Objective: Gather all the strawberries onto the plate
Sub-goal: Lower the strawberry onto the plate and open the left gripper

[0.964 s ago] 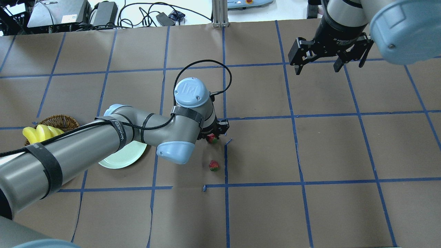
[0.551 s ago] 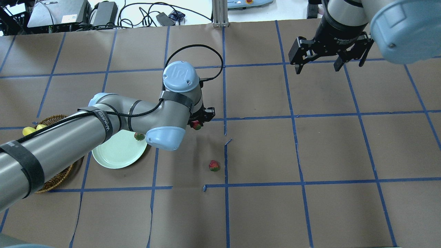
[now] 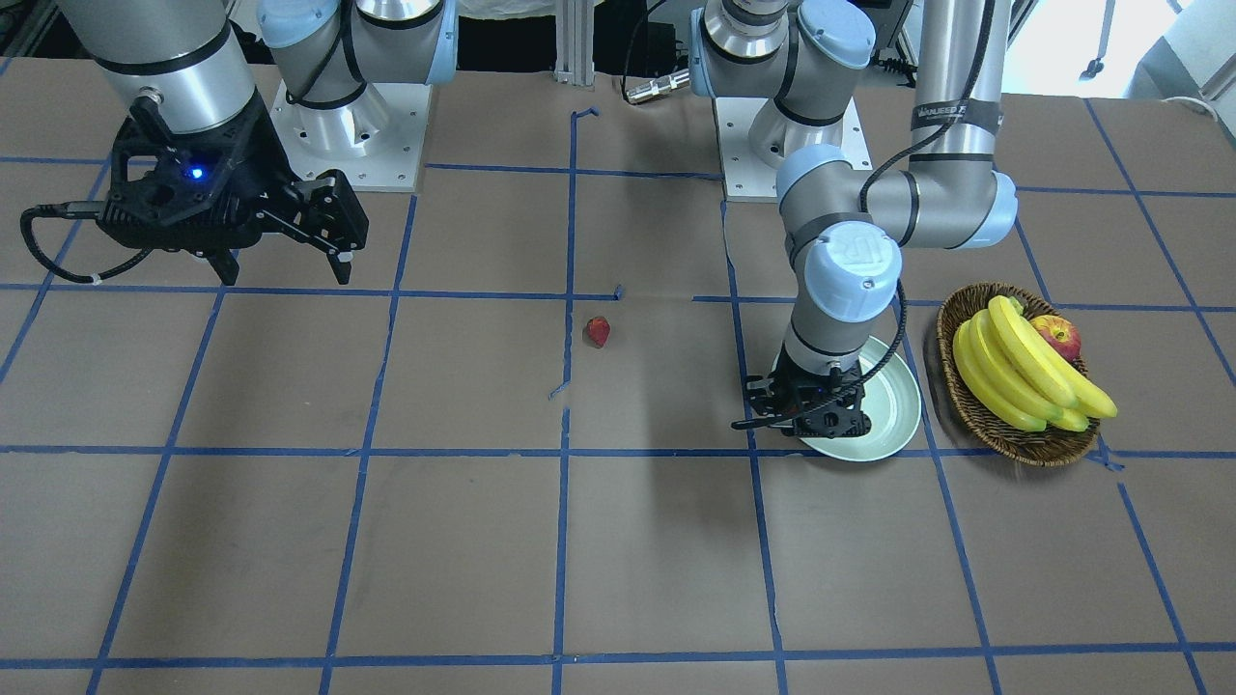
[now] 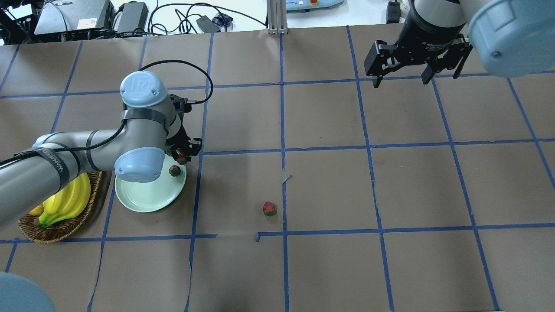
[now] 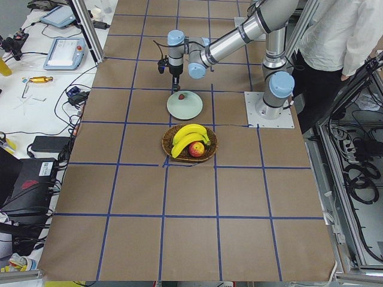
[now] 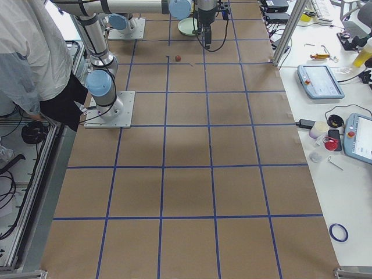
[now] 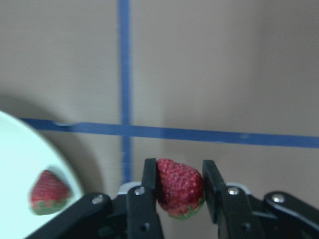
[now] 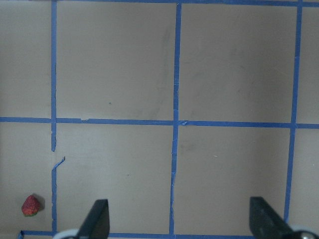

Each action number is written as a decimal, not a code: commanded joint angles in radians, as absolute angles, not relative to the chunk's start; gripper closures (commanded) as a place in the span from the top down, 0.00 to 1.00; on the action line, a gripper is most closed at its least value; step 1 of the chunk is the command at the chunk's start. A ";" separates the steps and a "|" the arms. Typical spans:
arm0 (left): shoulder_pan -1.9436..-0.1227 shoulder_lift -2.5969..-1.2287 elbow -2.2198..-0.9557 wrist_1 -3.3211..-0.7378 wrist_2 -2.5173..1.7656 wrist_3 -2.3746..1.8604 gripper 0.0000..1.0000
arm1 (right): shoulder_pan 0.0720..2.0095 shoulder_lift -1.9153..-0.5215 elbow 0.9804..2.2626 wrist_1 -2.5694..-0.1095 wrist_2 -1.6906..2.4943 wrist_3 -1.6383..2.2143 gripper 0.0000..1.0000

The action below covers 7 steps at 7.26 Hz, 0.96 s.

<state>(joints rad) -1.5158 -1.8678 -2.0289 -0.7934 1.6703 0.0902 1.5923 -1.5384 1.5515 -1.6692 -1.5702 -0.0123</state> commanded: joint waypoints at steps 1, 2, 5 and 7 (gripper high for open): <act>-1.430 -1.848 -2.056 -0.787 1.671 0.243 0.12 | 1.592 -1.540 1.551 -1.669 -1.571 -0.012 1.00; -1.411 -1.845 -2.059 -0.788 1.671 0.259 0.22 | 1.592 -1.540 1.554 -1.669 -1.571 -0.012 1.00; -1.437 -1.824 -2.065 -0.805 1.663 0.245 1.00 | 1.592 -1.540 1.560 -1.669 -1.571 -0.011 1.00; -1.521 -1.775 -2.043 -0.895 1.582 0.110 1.00 | 1.592 -1.540 1.563 -1.669 -1.571 -0.011 1.00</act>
<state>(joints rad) -1.4692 -1.8036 -2.0554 -0.8357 1.6281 0.1980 1.5923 -1.5401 1.5611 -1.6690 -1.5708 -0.0107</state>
